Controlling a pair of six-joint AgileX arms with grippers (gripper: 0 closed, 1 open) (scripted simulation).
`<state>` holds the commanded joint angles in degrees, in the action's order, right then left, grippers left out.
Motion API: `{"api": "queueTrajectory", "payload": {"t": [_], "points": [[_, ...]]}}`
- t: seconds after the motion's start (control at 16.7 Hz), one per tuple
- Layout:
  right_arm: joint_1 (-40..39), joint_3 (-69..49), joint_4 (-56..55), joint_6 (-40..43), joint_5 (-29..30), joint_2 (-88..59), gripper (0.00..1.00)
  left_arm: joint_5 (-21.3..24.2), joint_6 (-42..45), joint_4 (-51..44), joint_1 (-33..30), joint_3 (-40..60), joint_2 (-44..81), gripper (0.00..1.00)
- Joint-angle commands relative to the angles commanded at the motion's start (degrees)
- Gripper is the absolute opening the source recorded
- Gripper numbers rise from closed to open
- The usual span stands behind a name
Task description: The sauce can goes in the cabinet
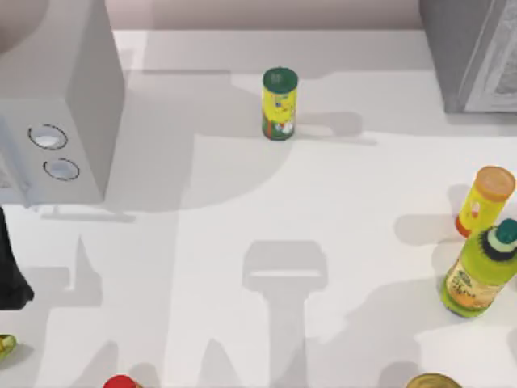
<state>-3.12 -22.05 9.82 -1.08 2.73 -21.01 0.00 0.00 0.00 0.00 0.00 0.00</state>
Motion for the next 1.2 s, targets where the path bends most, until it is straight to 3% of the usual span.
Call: {"api": "queueTrajectory", "payload": {"t": [0.66,0.9,1.2], "points": [[-6.5,-69.2,16.6,-0.5,6.5,-45.5,0.00,0.0,0.0,0.0,0.0,0.0,0.0,1.00],[-7.6,-81.7,19.4,-0.1,8.2,-54.4,0.00,0.0,0.0,0.0,0.0,0.0,0.0,1.00],[-7.9,-84.8,20.0,0.1,8.7,-56.5,0.00,0.0,0.0,0.0,0.0,0.0,0.0,1.00]]}}
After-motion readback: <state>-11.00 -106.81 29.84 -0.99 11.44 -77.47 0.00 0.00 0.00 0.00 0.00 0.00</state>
